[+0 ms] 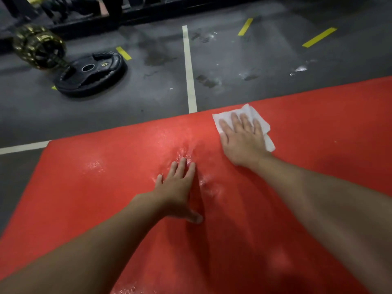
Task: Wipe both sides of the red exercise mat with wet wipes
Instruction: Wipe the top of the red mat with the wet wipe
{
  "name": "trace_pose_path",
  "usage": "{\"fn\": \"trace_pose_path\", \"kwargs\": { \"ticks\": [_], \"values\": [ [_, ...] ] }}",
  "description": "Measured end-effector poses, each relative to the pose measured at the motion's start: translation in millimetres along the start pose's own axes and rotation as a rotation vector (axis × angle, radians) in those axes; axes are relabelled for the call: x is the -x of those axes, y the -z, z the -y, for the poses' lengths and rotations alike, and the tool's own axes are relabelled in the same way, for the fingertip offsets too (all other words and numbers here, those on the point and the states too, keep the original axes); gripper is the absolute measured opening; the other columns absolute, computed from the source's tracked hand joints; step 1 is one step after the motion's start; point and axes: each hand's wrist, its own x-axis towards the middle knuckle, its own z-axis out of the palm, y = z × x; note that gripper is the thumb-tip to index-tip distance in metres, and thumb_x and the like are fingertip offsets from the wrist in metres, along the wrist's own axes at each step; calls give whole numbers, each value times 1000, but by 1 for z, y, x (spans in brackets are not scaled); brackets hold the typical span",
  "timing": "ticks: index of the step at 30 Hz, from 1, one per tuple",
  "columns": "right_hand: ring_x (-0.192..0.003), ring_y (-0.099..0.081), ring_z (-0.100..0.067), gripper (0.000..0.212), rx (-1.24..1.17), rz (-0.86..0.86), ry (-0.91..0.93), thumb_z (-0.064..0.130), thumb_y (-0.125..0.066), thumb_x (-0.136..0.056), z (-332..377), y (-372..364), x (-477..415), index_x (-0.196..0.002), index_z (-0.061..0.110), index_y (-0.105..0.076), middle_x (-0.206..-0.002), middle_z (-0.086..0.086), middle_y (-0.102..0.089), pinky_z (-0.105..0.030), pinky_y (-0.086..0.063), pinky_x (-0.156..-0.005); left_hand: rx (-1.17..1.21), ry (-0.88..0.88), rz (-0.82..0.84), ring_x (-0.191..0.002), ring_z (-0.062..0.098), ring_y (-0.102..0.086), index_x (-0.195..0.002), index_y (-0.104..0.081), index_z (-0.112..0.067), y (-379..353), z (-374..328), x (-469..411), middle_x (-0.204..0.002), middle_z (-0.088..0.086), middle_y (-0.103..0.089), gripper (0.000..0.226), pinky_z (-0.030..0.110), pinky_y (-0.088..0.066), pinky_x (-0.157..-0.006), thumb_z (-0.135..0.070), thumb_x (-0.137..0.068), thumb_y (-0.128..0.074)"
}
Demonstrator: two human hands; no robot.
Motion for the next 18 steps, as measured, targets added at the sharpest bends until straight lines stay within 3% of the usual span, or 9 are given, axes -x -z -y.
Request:
{"fn": "trace_pose_path", "kwargs": {
  "ticks": [2,5,6,10,12,15,16,18],
  "values": [
    [-153,2,-26,57,-18,21,-21,49,-12,-101,25,-6,12,-156,36,-14,-167,-2,-4,-54,6,-120,-44,2,-24,-146,25,26,-152,22,-23,-5,0,5,-157,2,33,145,59,-1,-117,-48,-61,-87],
    [-153,2,-21,56,12,69,329,52,-6,-101,32,-9,30,-155,41,-10,-167,2,-2,-52,4,-120,-34,-12,-47,-147,24,24,-153,20,-22,-6,-2,6,-158,1,32,143,58,-1,-117,-48,-62,-86],
    [-153,1,-21,55,19,86,359,51,-6,-101,23,-4,26,-155,42,-9,-167,2,-2,-51,3,-121,-34,-20,-55,-147,23,24,-153,20,-23,-5,1,5,-158,1,32,142,57,-1,-118,-49,-62,-86],
    [-153,4,-24,55,20,46,-115,47,-12,-103,10,0,22,-157,36,-10,-167,-2,0,-52,4,-121,-38,-13,-42,-147,24,24,-153,21,-23,-7,1,2,-158,0,33,144,57,0,-117,-49,-61,-87],
    [-153,3,-25,57,-12,11,-76,48,-13,-102,44,-7,41,-157,34,-12,-167,-3,-2,-54,5,-120,-32,-5,-52,-147,24,24,-153,21,-22,-6,1,4,-158,0,32,143,57,1,-117,-48,-62,-87],
    [-153,-1,-22,60,32,57,280,50,-2,-98,55,-8,64,-156,38,-12,-167,1,-5,-51,1,-121,-15,-20,-68,-147,24,24,-154,19,-20,-6,3,3,-159,1,30,140,58,0,-117,-48,-64,-85],
    [-153,0,-21,61,34,71,299,50,-1,-97,42,-2,59,-156,39,-12,-167,2,-4,-50,0,-121,-15,-22,-69,-147,24,24,-154,19,-20,-6,3,3,-159,1,30,140,58,0,-117,-48,-64,-85],
    [-153,0,-22,57,54,57,76,48,-7,-100,27,4,52,-157,38,-13,-167,0,-5,-50,0,-122,-13,-12,-57,-147,24,25,-153,20,-20,-6,1,4,-158,2,32,142,59,0,-117,-48,-63,-86]
  ]
}}
